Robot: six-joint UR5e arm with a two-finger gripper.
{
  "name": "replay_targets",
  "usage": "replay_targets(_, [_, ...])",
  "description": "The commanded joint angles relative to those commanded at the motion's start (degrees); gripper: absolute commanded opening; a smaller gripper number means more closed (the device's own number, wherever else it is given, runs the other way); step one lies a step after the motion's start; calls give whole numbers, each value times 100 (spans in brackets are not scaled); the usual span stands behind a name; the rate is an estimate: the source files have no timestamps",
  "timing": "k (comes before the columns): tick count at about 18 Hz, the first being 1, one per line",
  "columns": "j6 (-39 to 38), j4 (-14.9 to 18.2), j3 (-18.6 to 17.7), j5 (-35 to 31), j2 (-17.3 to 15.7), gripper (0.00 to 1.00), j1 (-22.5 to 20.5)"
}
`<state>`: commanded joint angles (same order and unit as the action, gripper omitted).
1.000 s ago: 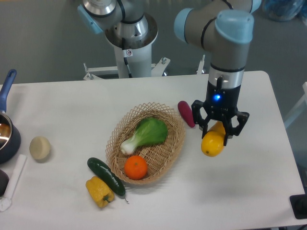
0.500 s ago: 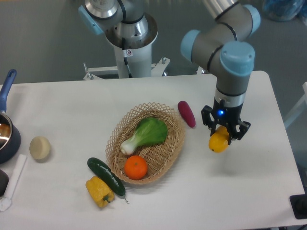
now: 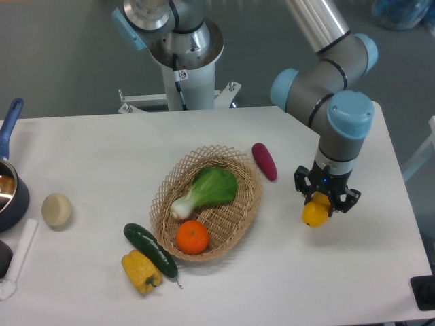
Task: Place the mango on the table
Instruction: 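Carry the held yellow mango away from the basket with the gripper, then lower the mango onto the table, open the gripper and lift away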
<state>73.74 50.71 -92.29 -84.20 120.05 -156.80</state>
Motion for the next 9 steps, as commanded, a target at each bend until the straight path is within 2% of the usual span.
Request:
replay_targets(8, [-325,-97,158,0,256,38,17])
replay_targets(9, [-334,-97,158,0,264,40,18])
